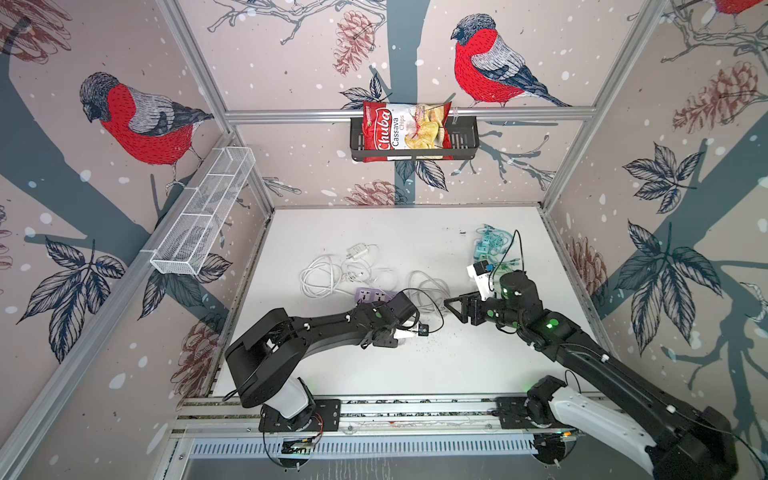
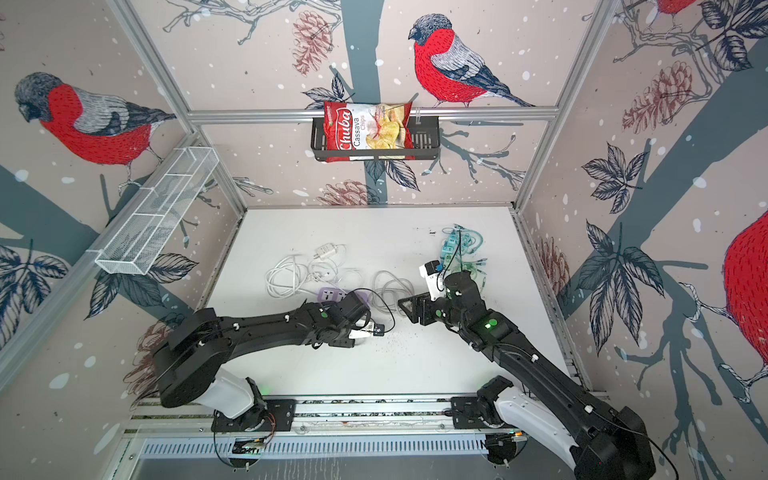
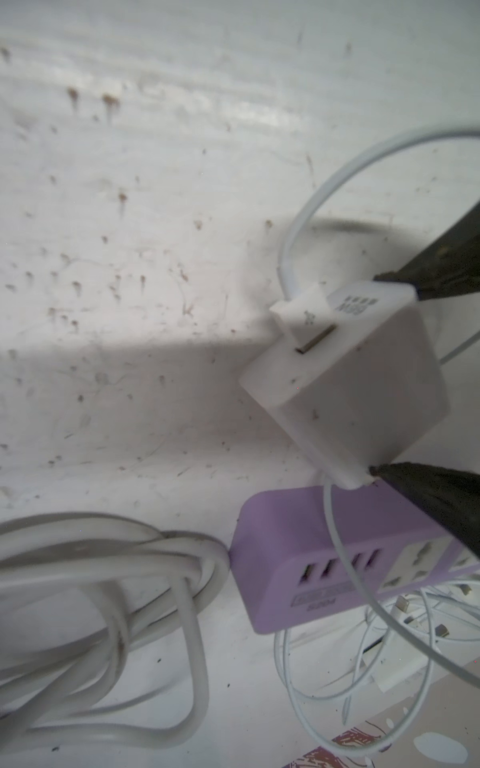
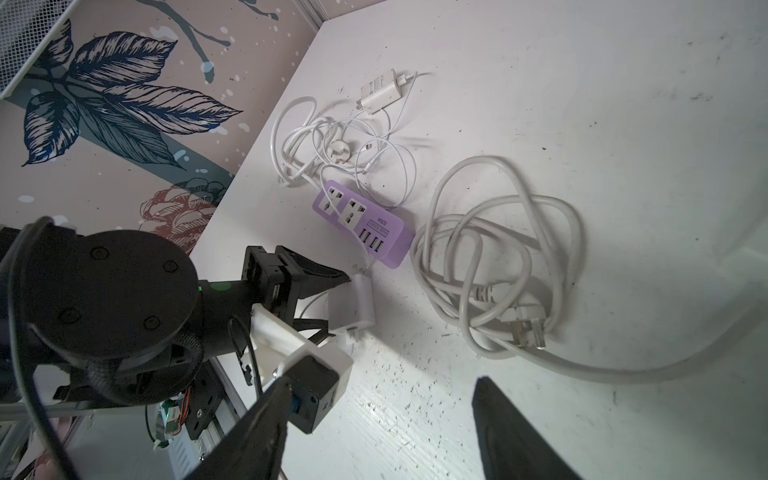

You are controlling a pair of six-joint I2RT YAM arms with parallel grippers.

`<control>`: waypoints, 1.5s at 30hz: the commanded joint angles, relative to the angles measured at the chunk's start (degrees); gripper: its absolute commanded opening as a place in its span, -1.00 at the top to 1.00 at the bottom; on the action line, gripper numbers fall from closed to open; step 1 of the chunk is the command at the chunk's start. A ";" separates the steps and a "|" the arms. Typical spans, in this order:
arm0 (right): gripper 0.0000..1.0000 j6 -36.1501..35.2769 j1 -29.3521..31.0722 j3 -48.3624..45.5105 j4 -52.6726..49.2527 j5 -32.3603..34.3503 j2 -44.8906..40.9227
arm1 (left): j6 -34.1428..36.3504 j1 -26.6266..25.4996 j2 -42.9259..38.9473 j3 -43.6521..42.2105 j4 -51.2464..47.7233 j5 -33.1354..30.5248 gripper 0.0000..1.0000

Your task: Insert the plug

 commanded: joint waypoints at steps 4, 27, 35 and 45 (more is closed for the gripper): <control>-0.40 -0.58 0.00 -0.12 1.45 -1.85 -0.30 | 2.24 -0.01 1.25 0.68 3.27 -1.24 -0.24; -0.40 -0.48 0.02 -0.26 1.31 -1.07 -2.31 | 3.96 1.29 7.37 4.55 4.83 -1.94 -0.29; -0.40 -0.46 0.02 -0.25 1.21 -0.39 -2.73 | 2.80 3.51 9.83 7.28 -0.02 2.05 -0.29; -0.41 0.70 -0.17 -0.25 0.56 2.60 -4.78 | 1.55 5.40 10.85 7.14 -2.47 3.47 -0.24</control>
